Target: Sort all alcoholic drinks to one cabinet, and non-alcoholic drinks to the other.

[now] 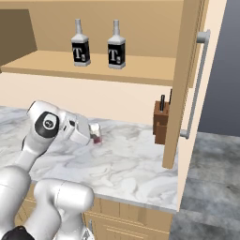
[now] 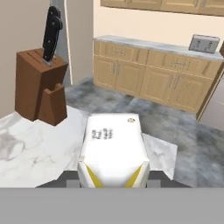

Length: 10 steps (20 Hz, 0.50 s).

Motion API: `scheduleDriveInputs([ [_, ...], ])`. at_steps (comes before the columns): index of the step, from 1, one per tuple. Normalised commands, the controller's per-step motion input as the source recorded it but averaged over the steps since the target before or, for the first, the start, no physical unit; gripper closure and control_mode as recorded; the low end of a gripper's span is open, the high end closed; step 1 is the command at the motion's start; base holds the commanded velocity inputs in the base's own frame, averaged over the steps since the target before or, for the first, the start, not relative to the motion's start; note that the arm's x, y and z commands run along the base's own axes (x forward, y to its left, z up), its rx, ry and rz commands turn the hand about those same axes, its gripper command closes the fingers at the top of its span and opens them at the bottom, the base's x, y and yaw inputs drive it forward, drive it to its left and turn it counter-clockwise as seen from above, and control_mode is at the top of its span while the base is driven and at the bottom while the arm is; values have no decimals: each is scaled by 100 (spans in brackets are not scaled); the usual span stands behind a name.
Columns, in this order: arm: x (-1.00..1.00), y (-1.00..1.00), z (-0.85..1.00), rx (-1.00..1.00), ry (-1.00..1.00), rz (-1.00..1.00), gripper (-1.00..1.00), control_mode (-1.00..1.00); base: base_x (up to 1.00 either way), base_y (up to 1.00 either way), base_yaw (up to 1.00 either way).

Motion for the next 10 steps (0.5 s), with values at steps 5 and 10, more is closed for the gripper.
scheduleDriveInputs([
  [5, -66, 0, 28, -2, 0, 0, 100, -100, 0, 0, 0],
  [10, -60, 0, 26, -1, 0, 0, 100, -100, 0, 0, 0],
])
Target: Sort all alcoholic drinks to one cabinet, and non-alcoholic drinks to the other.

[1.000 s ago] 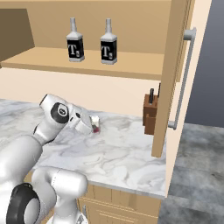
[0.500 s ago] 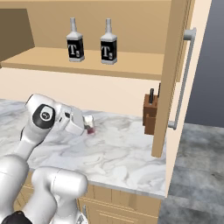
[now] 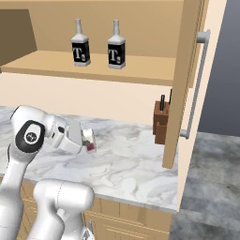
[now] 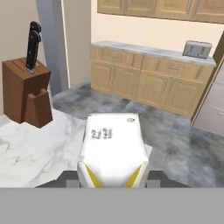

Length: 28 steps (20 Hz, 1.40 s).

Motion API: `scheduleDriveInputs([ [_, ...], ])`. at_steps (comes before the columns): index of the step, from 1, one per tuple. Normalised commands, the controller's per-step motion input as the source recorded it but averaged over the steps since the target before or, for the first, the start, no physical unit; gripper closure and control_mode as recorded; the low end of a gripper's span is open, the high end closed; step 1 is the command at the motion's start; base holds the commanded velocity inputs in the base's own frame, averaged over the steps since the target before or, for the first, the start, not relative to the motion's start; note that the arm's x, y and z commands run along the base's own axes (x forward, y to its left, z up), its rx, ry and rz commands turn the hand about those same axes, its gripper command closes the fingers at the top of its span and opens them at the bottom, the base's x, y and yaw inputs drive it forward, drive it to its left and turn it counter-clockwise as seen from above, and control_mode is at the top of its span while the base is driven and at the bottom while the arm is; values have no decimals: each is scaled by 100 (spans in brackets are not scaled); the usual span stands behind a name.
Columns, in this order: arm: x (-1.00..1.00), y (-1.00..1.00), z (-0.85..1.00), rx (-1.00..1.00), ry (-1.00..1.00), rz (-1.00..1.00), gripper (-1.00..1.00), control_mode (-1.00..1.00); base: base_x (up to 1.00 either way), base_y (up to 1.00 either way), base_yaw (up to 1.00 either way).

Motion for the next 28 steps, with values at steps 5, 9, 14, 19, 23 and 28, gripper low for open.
scheduleDriveInputs([
  [5, -45, 0, 26, -1, 0, 1, 100, -100, 0, 0, 0],
  [9, -48, 0, 18, 0, 0, 1, 100, -100, 0, 0, 0],
  [14, -38, 1, 5, 0, 0, 0, 100, -100, 0, 0, 0],
  [19, 0, 0, 0, 0, 0, 0, 100, -100, 0, 0, 0],
  [23, -22, 0, 0, 0, -4, 0, 100, -100, 0, 0, 0],
  [28, -36, 0, 0, 0, -7, 0, 100, -100, 0, 0, 0],
])
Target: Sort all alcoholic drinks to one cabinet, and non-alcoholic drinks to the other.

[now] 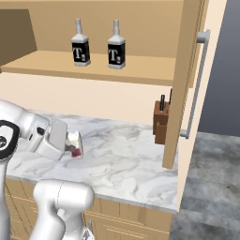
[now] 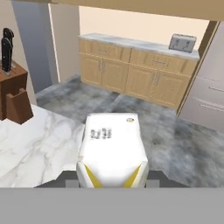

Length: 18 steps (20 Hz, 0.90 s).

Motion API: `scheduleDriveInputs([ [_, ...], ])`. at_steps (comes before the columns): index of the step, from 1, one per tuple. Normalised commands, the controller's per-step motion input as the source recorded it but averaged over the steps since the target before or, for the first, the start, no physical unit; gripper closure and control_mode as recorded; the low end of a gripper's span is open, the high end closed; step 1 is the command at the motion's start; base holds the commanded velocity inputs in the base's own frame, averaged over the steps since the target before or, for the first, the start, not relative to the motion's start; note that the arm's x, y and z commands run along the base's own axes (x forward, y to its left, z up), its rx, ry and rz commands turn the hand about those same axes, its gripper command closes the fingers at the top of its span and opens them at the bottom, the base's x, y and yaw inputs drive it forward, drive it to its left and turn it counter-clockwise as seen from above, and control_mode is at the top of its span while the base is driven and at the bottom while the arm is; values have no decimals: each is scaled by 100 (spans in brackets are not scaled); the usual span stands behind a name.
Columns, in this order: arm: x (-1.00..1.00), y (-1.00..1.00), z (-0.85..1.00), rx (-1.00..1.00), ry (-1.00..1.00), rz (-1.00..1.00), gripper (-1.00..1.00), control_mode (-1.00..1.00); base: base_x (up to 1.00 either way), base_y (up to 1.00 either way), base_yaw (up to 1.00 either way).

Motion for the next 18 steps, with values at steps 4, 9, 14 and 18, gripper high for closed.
scheduleDriveInputs([
  [4, -30, 0, 0, 0, -4, 0, 100, -100, 0, 0, 0],
  [9, -25, 0, 0, 0, -2, 0, 100, -100, 0, 0, 0],
  [14, 0, 0, 0, 0, 0, 0, 100, 100, -67, 7, -6],
  [18, 0, 0, 0, 0, 0, 0, 100, 100, -72, 30, -9],
])
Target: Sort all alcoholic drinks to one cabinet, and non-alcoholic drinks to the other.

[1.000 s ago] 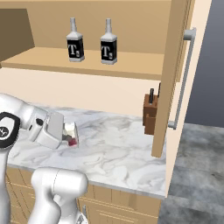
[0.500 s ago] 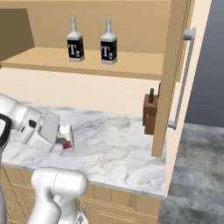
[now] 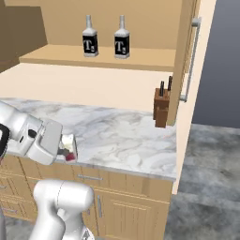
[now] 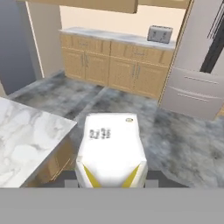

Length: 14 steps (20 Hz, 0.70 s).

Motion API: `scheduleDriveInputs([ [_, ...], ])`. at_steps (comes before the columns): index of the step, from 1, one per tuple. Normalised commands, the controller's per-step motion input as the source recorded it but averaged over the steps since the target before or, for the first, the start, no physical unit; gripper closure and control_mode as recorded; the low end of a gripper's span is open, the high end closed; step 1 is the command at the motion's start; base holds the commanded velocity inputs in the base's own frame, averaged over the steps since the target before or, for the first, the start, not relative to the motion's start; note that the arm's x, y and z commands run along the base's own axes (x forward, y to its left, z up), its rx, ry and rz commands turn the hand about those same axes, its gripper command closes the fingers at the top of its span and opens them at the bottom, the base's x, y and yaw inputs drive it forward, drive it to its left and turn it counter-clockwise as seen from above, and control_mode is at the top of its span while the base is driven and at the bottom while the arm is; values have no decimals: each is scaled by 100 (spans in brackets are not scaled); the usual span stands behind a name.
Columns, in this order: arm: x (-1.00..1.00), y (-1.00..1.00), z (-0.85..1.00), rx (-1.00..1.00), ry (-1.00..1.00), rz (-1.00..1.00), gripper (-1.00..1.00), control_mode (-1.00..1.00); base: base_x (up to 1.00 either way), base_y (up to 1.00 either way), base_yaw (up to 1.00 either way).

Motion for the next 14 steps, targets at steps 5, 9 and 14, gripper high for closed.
scheduleDriveInputs([
  [5, 0, 0, 0, 0, 0, 0, 100, 100, -41, 77, -8],
  [9, 0, 0, 0, 0, 0, 0, 100, 100, -15, 100, -4],
  [14, 0, 0, 0, 0, 0, 0, 100, 100, -23, 99, -4],
])
